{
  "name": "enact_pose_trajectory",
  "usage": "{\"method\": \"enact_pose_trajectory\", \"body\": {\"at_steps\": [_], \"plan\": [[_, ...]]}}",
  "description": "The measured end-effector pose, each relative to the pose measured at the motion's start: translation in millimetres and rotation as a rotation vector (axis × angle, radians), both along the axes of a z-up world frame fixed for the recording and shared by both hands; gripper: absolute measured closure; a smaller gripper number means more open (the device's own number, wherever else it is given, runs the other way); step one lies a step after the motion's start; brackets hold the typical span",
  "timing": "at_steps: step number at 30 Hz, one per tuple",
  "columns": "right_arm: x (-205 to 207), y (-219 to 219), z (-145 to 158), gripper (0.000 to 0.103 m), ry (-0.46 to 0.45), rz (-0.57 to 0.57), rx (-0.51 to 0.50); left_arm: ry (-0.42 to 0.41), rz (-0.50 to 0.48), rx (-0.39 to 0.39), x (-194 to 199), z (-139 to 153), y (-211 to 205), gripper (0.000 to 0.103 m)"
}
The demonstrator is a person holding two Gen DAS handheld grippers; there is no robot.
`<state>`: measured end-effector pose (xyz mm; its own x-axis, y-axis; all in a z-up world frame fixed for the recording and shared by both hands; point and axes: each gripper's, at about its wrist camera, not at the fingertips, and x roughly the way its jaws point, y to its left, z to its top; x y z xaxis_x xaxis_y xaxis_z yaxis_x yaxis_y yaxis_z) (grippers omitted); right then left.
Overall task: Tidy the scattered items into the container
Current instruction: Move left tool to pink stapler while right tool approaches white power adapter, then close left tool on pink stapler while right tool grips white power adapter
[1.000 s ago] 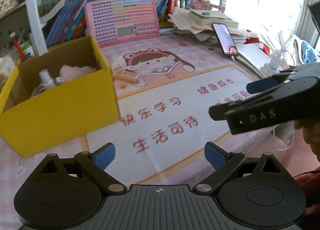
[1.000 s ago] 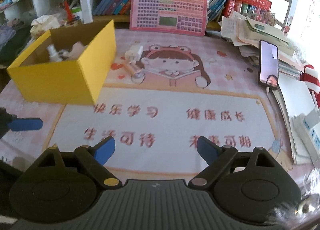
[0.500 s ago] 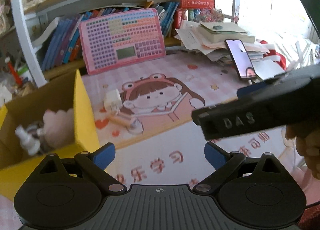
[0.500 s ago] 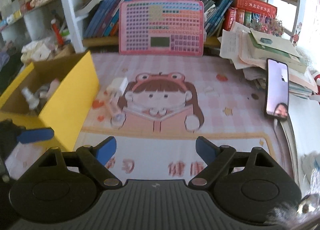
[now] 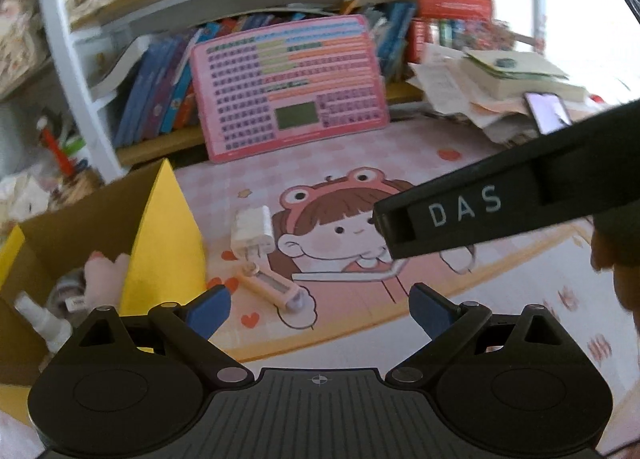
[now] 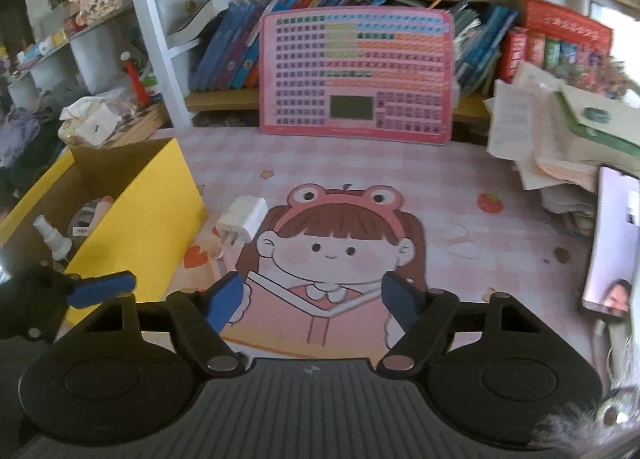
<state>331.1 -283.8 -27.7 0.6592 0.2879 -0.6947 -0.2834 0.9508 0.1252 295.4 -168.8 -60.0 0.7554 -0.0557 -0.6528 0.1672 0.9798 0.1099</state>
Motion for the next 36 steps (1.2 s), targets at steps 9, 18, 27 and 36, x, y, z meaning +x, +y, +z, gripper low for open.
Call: {"method": "enact_pose_trajectory", "body": {"at_steps": [9,18,27,36], "plan": [[51.7,12.4,-14.9,0.049,0.022,0.137,0.035,0.008,0.257,-0.039,39.4,-15.0,-2.1,0.009],[102.4,25.3,-35.5,0.049,0.045,0.283,0.136,0.08,0.313,-0.059,60.9,-29.7,0.9,0.031],[148.4,54.4,-64.2,0.047,0.127,0.372,0.151,0.131,0.372,-0.074,83.4,-32.4,5.6,0.042],[165.8,86.2,-77.9,0.042,0.127,0.458,0.09,0.161,0.449,-0.087,96.2,-41.9,16.3,0.05]]}}
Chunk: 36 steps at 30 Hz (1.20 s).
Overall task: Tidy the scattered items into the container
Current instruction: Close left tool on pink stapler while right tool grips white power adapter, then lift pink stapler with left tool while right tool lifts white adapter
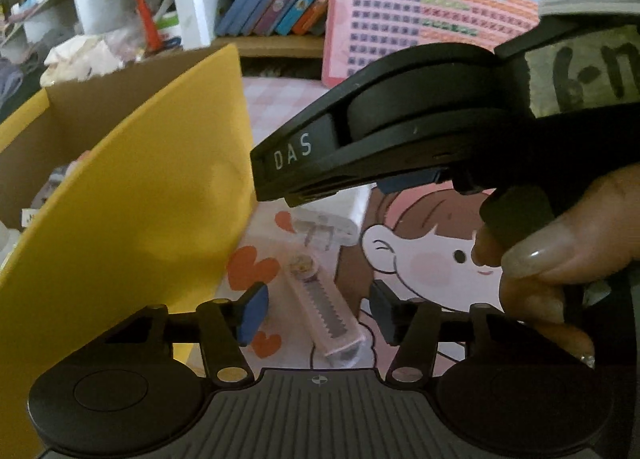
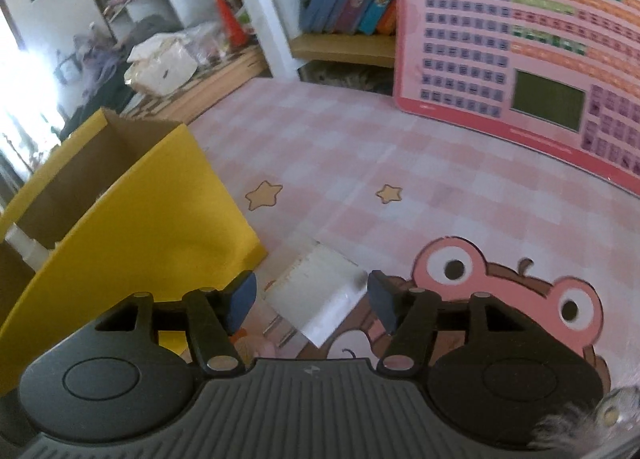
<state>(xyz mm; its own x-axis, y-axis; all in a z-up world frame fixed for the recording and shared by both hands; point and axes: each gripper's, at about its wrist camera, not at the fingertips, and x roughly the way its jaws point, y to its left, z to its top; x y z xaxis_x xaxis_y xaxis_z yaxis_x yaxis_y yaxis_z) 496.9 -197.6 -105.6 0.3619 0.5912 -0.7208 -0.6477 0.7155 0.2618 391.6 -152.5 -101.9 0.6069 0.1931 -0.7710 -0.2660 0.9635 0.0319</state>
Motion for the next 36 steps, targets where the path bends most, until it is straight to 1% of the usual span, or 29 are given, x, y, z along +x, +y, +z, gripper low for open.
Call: {"method": "enact_pose_trajectory", "body": {"at_steps": [3,5,6,9,10,12,15,18,23,28,32,36], "plan": [[4.5,7.8,-2.0,0.041,-0.006,0.026,-0.033,-0.012,0.0,0.002,0.9,-0.8,-1.1,0.053],[6.3,11.6,-4.4,0.042,-0.009,0.044,-0.064,-0.018,-0.015,0.002,0.7,-0.8,-2.9,0.061],[6.8,12.8,-5.8,0.042,-0.007,0.055,-0.073,-0.019,-0.024,0.006,0.6,-0.8,-3.7,0.062],[3.7,11.1,-6.6,0.049,-0.013,0.071,-0.076,-0.024,-0.05,0.015,-0.3,-0.9,-7.4,0.071],[2.4,9.5,-6.1,0.052,-0.017,0.07,-0.074,-0.024,-0.063,0.014,0.3,-1.2,-8.1,0.079],[-0.1,4.8,-4.3,0.056,-0.025,0.059,-0.076,-0.019,-0.079,0.018,1.5,-1.0,-10.4,0.08],[-2.8,-8.2,-2.2,0.056,-0.036,0.018,-0.079,-0.014,-0.092,0.007,1.3,-0.4,-10.3,0.08],[-4.8,-28.7,0.9,0.057,-0.026,-0.05,-0.057,-0.006,-0.103,-0.006,-1.5,1.6,-12.2,0.08],[-12.6,-54.9,5.8,0.059,-0.015,-0.131,-0.034,-0.025,-0.168,0.025,-13.2,4.9,-18.5,0.08],[-28.9,-60.8,5.9,0.059,-0.009,-0.153,-0.06,-0.025,-0.211,0.021,-26.9,8.7,-23.4,0.08],[-44.8,-63.5,7.0,0.059,-0.017,-0.162,-0.09,-0.033,-0.241,0.032,-42.0,14.7,-22.6,0.08],[-49.5,-55.1,1.6,0.059,-0.042,-0.166,-0.137,-0.023,-0.26,0.041,-55.3,17.6,-20.8,0.08]]}}
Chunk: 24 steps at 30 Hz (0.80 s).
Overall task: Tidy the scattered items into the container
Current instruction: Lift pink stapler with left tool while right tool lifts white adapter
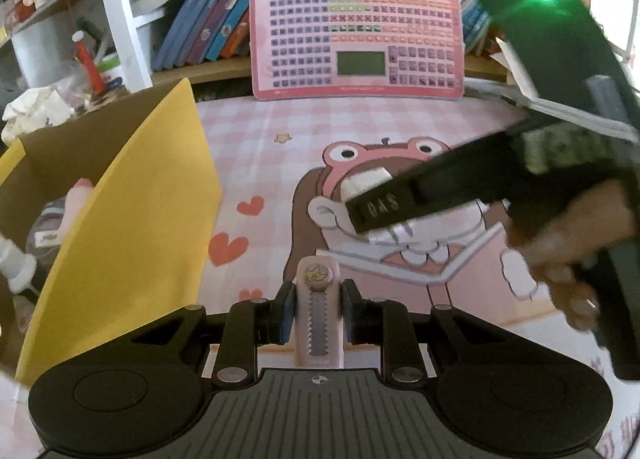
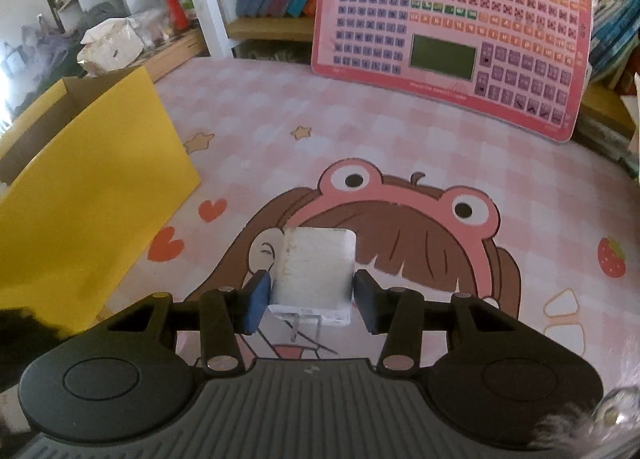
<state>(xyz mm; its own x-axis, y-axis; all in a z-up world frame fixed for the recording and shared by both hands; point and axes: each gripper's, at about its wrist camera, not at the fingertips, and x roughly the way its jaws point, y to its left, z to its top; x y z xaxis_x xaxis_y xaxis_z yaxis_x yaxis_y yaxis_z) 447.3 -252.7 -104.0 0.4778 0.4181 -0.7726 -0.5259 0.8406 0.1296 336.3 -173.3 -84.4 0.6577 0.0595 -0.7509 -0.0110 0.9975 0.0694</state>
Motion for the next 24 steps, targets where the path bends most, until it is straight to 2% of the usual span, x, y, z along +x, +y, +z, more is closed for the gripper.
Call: {"method": "enact_pose_trajectory", "body": {"at_steps": [6,10,17,24], "plan": [[2.5,14.4,-6.3,0.058,-0.017,-0.006,-0.071,-0.019,0.014,0.005,-11.1,7.1,6.9,0.08],[0.0,22.6,-8.7,0.062,-0.047,-0.003,-0.112,-0.02,0.018,-0.006,-15.2,7.9,11.4,0.08],[-14.5,14.8,4.5,0.062,-0.05,-0.042,-0.066,-0.02,-0.018,-0.039,-27.9,10.2,15.6,0.08],[-47.7,-5.8,22.2,0.062,-0.009,-0.085,-0.015,-0.069,-0.104,-0.075,-48.1,20.6,14.3,0.08]]}}
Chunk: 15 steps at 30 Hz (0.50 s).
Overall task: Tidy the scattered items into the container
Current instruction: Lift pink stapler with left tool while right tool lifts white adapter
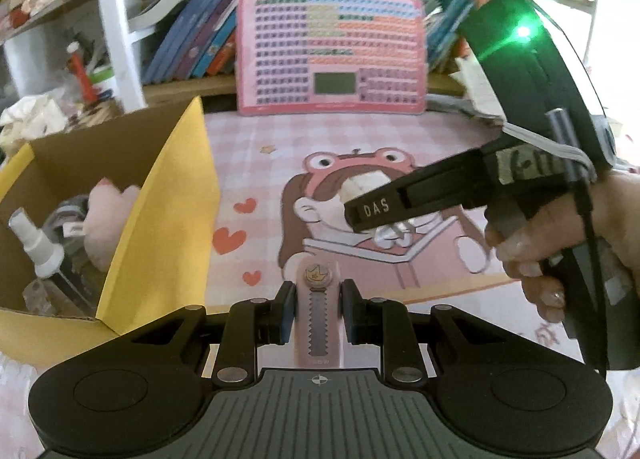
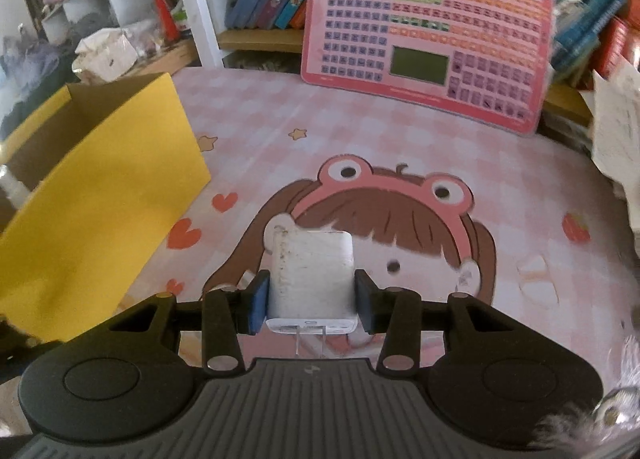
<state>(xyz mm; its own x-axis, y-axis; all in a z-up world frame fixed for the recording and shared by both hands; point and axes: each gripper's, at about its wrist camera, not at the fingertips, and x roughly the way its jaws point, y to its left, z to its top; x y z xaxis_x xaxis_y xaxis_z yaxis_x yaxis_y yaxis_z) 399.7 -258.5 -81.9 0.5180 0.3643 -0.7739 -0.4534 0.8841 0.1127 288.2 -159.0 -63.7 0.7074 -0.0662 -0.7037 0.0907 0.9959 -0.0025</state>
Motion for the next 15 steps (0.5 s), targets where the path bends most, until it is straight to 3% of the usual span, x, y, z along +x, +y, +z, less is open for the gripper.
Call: {"method": "enact_pose_trajectory", "body": {"at_steps": [15], "plan": [[-112.2,-25.8,42.4,0.062,-0.033,-0.164,-0.07,-0.066,-0.152,-0.137,-48.4,35.3,37.9,0.08]]}}
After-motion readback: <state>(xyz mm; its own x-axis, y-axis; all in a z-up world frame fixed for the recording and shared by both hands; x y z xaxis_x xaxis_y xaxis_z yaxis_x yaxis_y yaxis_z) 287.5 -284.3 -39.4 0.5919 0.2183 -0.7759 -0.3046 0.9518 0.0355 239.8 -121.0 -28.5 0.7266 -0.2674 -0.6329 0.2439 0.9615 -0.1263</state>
